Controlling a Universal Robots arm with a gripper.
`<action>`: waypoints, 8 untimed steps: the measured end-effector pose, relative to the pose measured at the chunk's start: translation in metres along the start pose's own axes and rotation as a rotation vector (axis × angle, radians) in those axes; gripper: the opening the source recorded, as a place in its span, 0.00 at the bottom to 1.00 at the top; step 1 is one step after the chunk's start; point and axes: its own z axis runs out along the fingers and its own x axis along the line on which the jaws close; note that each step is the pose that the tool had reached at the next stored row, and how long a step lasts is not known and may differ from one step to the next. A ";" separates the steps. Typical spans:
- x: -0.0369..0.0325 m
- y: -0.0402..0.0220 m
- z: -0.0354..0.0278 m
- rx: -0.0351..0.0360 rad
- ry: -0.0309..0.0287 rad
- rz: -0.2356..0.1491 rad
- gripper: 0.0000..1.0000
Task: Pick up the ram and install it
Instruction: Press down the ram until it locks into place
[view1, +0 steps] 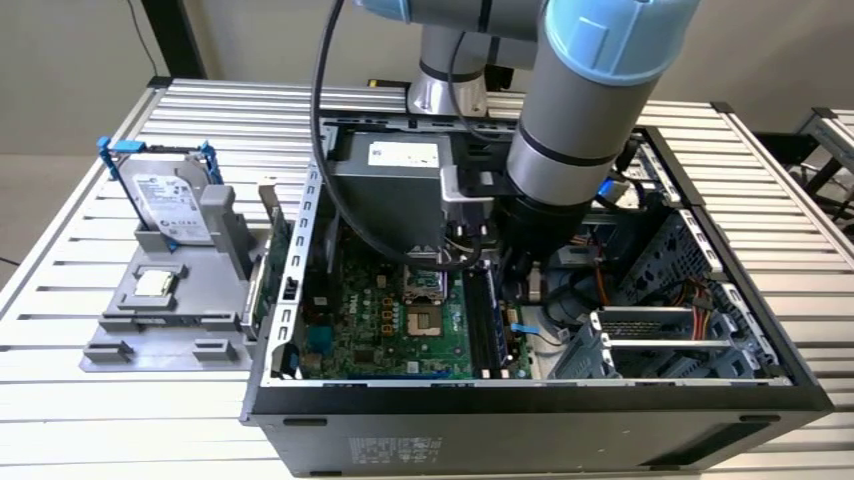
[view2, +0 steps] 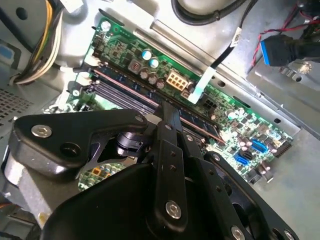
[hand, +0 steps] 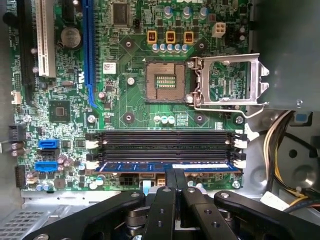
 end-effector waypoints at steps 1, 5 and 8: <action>0.0001 0.0001 0.0017 0.0000 0.0001 0.000 0.00; 0.0003 0.0001 0.0079 -0.0008 0.0006 0.000 0.00; 0.0005 0.0001 0.0115 -0.0012 0.0028 0.000 0.00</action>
